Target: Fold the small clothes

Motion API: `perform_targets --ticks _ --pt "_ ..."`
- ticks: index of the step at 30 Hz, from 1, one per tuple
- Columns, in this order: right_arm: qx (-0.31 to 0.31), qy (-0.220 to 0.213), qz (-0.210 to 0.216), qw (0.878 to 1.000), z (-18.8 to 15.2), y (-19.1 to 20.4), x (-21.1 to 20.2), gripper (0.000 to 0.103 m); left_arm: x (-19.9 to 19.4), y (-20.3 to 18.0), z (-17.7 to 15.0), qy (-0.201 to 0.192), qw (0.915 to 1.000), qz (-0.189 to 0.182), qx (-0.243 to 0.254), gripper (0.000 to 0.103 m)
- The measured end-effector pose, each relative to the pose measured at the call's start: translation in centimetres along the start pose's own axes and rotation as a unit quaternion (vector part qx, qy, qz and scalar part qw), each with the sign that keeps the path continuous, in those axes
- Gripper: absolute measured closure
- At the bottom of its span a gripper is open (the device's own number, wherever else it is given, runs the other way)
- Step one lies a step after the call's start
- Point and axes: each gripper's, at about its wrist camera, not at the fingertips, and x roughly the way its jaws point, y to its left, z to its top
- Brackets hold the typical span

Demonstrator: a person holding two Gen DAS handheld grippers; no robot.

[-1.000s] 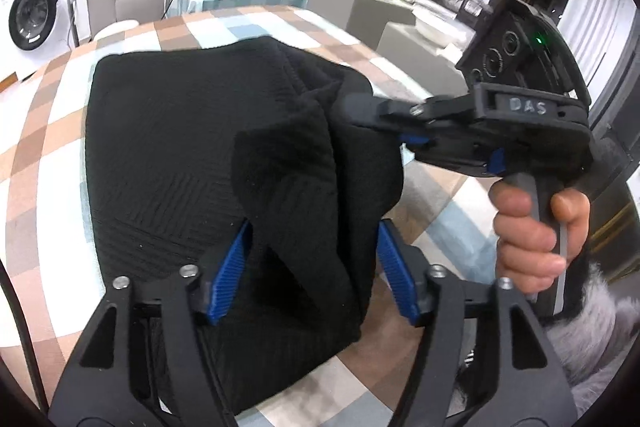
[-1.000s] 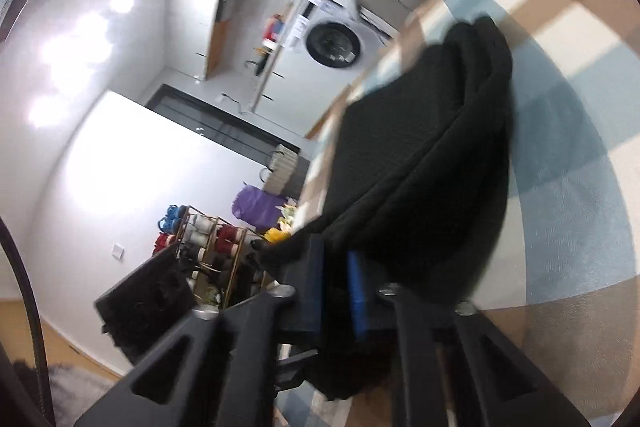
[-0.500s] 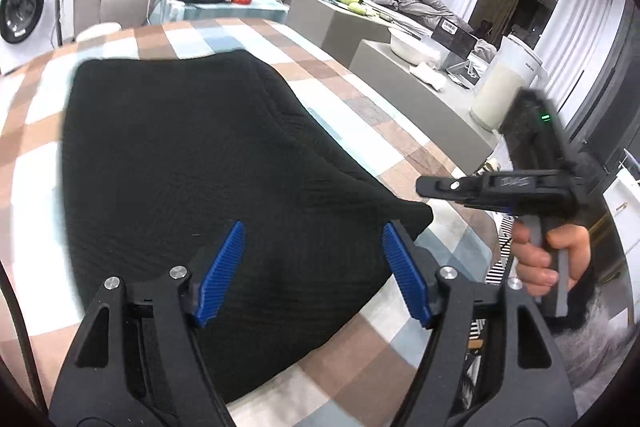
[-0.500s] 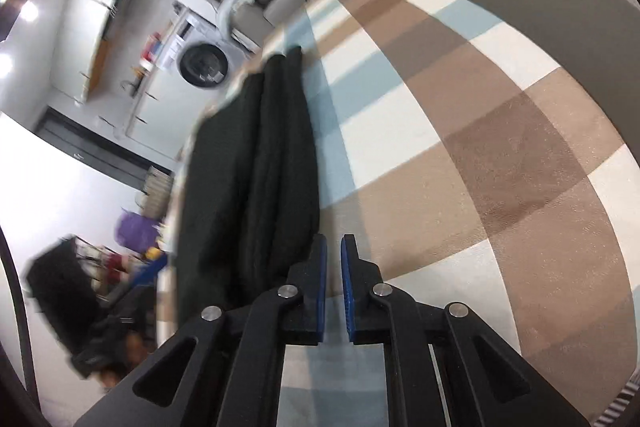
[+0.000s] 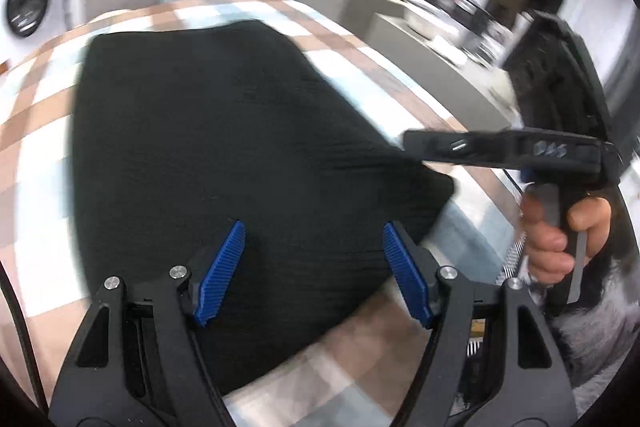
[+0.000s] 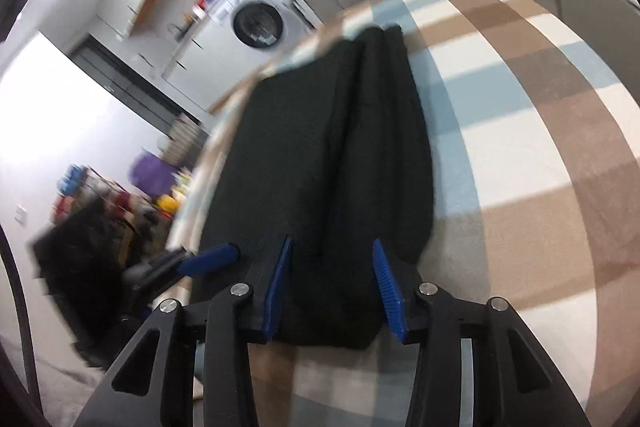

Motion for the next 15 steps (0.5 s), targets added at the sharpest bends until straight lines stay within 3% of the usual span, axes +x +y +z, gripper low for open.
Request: perform_targets --ticks 4,6,8,9,11,13,15 --pt "-0.024 -0.013 0.013 1.0 2.2 0.8 0.6 0.06 -2.0 3.9 0.0 -0.024 0.9982 0.032 -0.044 0.034" --pt "-0.028 0.016 0.004 0.999 3.0 1.0 2.6 0.061 -2.6 5.9 -0.2 -0.029 0.9956 0.057 -0.068 0.034" --pt "-0.034 0.053 -0.014 0.998 3.5 0.9 5.7 0.082 -2.9 7.6 -0.4 -0.032 0.9927 0.07 -0.092 0.034" --pt "-0.047 0.065 -0.02 0.997 3.3 1.2 6.5 0.087 -3.0 8.4 -0.4 -0.033 0.9917 0.074 -0.1 0.034" --pt "-0.089 0.047 -0.037 0.994 3.3 2.3 6.4 0.094 -3.5 10.2 -0.8 -0.033 0.9882 0.086 -0.122 0.034" --pt "-0.115 -0.002 -0.057 0.992 3.4 3.5 4.7 0.094 -3.7 11.6 -1.1 -0.031 0.9852 0.091 -0.141 0.034" --pt "-0.137 -0.023 -0.112 0.984 3.4 3.9 4.2 0.094 -3.5 12.7 -1.4 -0.023 0.9828 0.097 -0.155 0.034"
